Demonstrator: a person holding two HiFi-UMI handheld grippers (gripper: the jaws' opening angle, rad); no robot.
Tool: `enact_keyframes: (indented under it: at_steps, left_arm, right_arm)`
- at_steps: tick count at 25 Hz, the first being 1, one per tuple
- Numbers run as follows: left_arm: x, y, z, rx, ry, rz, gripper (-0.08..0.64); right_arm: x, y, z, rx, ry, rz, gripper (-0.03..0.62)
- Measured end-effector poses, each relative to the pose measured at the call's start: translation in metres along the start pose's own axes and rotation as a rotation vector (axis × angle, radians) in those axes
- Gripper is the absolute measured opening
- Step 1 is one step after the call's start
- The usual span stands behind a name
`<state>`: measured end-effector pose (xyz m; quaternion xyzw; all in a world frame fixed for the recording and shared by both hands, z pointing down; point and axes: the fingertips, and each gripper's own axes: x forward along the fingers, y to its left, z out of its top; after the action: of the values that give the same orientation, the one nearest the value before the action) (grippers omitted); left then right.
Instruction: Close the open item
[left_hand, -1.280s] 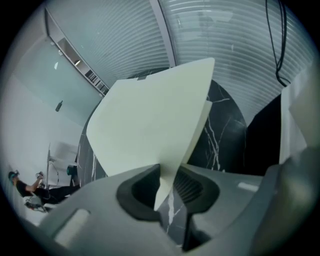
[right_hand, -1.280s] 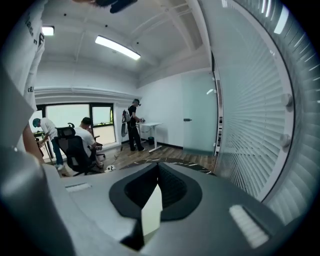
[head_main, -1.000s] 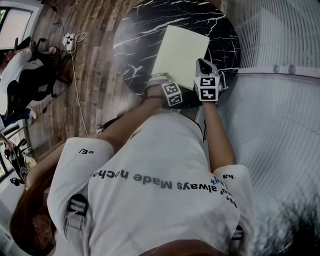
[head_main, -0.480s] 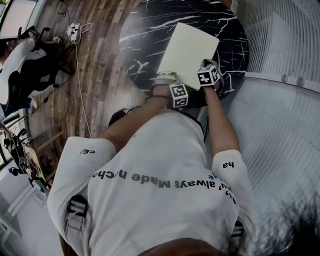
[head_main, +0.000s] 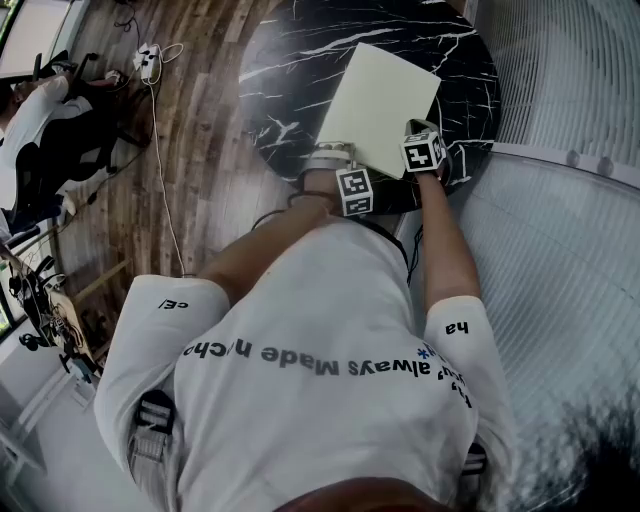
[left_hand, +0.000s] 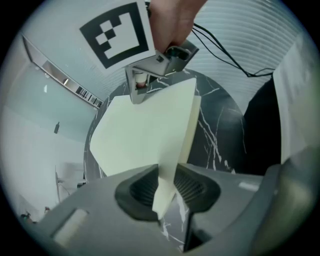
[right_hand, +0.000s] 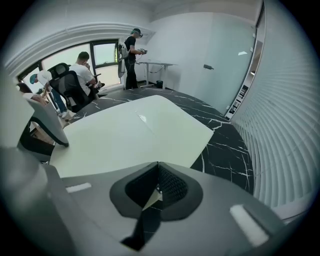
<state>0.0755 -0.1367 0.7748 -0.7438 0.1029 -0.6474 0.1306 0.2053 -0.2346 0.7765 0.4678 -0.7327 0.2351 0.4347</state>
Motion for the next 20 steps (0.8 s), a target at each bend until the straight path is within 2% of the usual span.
enact_keyframes:
  at_steps: [6, 8, 11, 20]
  left_arm:
    - [-0.007, -0.004, -0.001, -0.037, -0.053, -0.023, 0.135]
    - [-0.009, -0.008, -0.003, -0.069, -0.056, -0.054, 0.179]
    - [-0.015, -0.010, -0.010, -0.125, -0.074, -0.067, 0.170]
    - [-0.048, 0.019, -0.013, -0.389, -0.229, -0.071, 0.114]
  right_arm:
    - [-0.002, 0.000, 0.000, 0.069, -0.038, 0.021, -0.008]
    - [-0.003, -0.001, 0.000, 0.067, -0.037, 0.017, -0.008]
    - [-0.006, -0.001, 0.002, 0.071, -0.036, 0.011, -0.009]
    - [-0.049, -0.008, 0.030, 0.130, -0.224, -0.041, 0.002]
